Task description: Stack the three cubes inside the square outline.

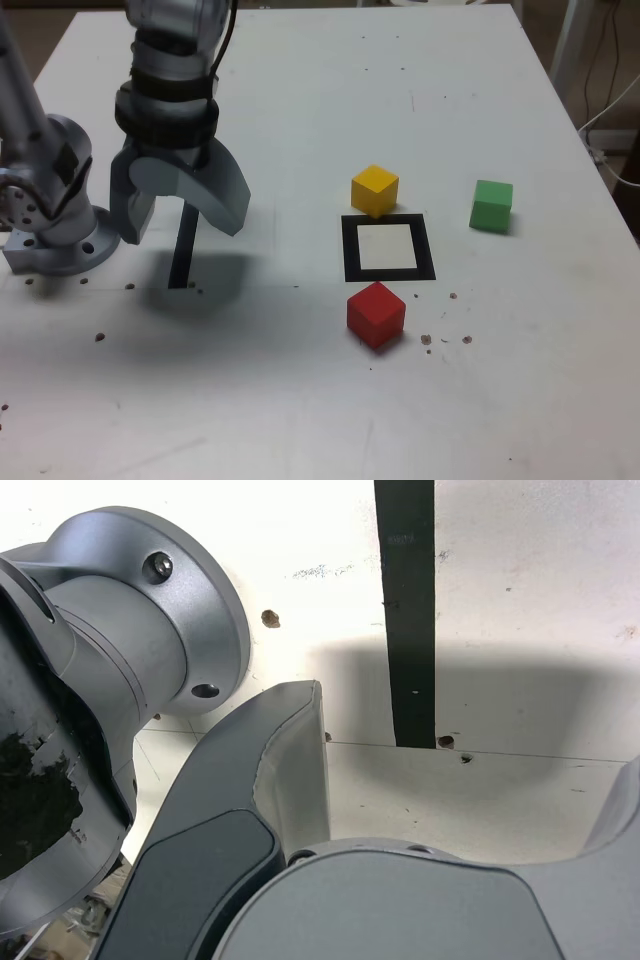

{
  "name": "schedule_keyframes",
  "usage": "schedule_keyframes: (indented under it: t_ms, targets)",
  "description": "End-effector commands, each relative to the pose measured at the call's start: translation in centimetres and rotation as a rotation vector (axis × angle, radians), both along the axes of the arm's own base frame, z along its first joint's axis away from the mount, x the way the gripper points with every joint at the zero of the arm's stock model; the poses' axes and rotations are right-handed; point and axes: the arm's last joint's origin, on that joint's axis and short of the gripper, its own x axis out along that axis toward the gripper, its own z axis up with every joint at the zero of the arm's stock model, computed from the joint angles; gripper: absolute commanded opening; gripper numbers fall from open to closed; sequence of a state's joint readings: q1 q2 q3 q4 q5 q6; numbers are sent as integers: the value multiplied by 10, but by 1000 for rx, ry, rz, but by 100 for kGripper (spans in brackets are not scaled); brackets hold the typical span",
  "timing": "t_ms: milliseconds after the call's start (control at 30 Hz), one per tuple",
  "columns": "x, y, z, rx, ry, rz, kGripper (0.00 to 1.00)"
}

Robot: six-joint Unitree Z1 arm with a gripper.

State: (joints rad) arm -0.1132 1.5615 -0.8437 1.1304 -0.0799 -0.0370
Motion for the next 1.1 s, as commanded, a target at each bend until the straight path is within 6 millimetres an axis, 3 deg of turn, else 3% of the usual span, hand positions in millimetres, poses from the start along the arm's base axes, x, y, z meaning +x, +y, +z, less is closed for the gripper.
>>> schedule_keyframes:
  t_ms: [0, 633, 867, 1067]
  targets:
    - [-1, 0, 0, -3, -2, -3, 100]
    - [-3, -1, 0, -12, 1, -9, 100]
    - [17, -17, 20, -6, -52, -68, 100]
    - [47, -43, 36, 36, -111, -195, 100]
